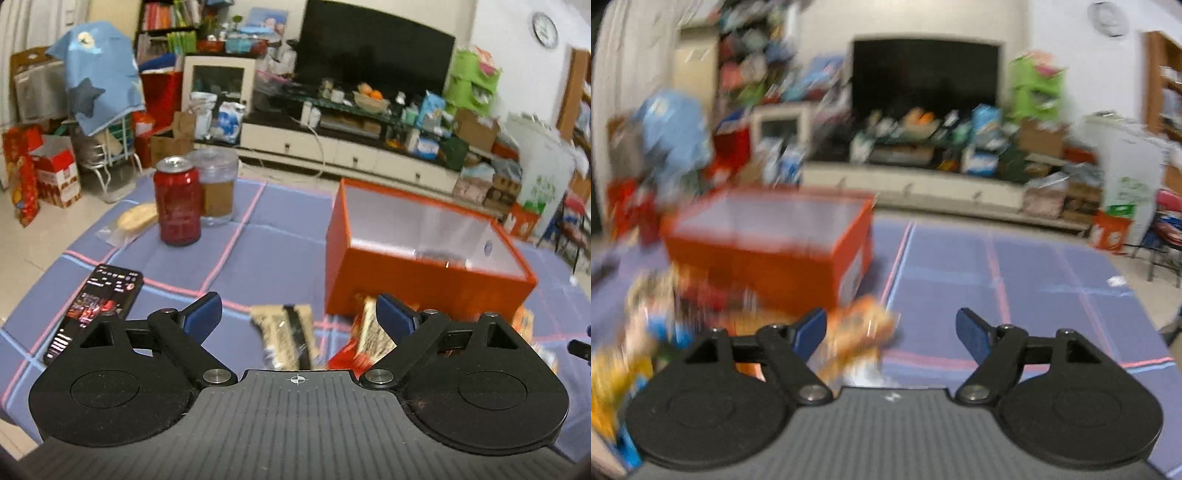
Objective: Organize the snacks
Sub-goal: 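Grasp the yellow snack bag with the left tool while the right tool grasps a silver-yellow packet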
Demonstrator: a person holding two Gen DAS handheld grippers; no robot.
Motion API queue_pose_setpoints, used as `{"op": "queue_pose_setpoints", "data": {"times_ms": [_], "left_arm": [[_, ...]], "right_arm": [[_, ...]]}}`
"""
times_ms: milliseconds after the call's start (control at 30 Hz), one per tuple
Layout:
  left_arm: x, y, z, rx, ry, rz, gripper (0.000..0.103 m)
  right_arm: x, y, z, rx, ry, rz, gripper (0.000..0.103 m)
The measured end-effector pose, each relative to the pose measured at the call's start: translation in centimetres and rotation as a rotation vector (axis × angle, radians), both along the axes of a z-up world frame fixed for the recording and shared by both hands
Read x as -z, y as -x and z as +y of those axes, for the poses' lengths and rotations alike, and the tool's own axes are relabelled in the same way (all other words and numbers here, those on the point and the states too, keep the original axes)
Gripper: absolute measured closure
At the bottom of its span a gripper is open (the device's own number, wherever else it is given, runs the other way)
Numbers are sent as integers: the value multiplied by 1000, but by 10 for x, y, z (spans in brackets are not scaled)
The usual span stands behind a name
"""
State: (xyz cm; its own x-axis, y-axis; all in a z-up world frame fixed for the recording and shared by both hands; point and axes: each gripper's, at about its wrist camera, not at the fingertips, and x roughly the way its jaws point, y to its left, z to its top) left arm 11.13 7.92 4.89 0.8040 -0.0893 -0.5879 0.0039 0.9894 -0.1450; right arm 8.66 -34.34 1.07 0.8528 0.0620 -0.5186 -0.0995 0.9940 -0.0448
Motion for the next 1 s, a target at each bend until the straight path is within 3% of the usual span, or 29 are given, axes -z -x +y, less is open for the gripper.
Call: {"op": "queue_pose_setpoints", "data": {"times_ms": [133,300,367,567,667,867,1000], "left_arm": [[17,-4,16,-46,16,47,31],[32,-18,23,-76,34,105,31],[31,-20,19,-58,44,100,31],[30,-19,-3,56,87,134,29],[29,-6,-19,107,67,149,29],[34,52,-51,80,30,138,25],[49,69,-75,110,-17,155,27]], "right_arm": [[35,-14,3,-95,67,109,26],[46,-28,5,-120,79,127,16],[49,-32,4,-127,76,128,11],[65,-42,9,-146,83,183,11],[70,-45,7,-139,40,203,11],[71,-44,4,-110,4,215,12],[71,-40,6,-117,-4,208,20]]}}
